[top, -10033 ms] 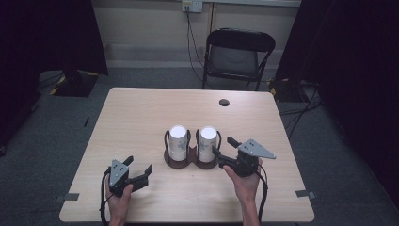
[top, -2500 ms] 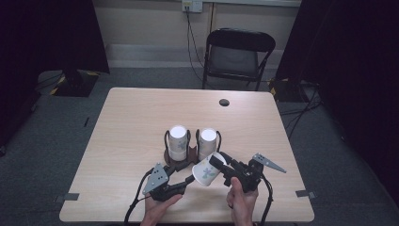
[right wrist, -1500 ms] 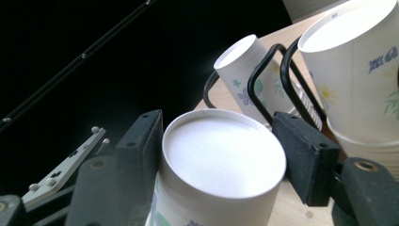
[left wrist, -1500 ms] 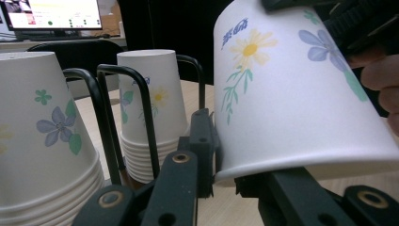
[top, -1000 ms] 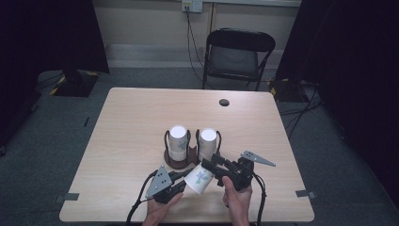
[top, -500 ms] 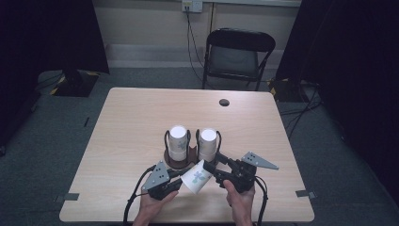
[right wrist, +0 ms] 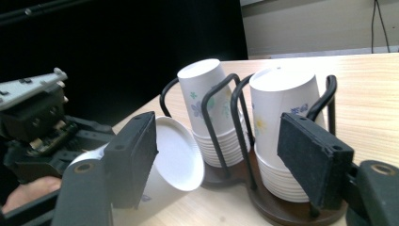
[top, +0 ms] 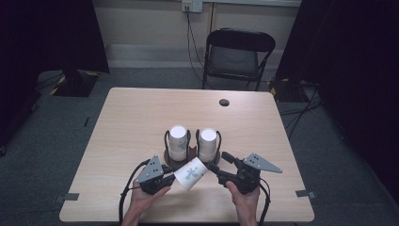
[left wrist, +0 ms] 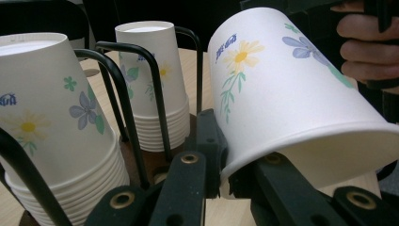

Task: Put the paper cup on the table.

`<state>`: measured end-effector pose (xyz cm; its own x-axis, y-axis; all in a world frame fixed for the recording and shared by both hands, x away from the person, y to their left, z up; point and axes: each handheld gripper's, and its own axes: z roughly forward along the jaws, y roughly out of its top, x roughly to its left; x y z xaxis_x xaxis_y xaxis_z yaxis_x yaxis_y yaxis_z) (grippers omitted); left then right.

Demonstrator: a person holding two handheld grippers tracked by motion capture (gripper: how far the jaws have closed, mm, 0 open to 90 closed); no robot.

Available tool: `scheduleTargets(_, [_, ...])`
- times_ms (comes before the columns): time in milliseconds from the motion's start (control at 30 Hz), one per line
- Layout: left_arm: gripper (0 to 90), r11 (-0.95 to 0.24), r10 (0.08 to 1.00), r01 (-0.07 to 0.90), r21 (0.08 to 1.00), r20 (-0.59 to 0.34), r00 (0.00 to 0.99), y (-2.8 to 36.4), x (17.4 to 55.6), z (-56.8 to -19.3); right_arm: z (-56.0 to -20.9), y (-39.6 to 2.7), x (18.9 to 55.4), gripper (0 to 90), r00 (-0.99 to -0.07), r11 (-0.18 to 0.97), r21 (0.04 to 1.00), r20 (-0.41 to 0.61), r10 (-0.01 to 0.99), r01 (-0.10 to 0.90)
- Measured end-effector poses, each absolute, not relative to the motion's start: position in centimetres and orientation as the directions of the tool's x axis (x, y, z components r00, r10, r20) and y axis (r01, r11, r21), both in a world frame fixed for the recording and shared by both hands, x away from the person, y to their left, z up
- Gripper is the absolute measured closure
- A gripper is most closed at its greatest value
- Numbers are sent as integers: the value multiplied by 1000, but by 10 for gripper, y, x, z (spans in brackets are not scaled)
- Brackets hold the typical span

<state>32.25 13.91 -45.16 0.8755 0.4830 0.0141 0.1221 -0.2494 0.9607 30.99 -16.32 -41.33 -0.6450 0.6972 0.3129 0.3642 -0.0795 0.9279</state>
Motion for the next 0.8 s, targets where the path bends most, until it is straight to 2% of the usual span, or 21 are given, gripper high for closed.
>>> scheduleTargets(267, [857, -284, 495, 145, 948, 15, 869, 140, 325, -450, -413, -165, 306, 298, -652, -27, 940, 255, 714, 339])
scheduleTargets(800, [857, -391, 454, 178, 903, 21, 891, 140, 337, -428, -416, -166, 297, 291, -699, 121, 940, 146, 701, 318])
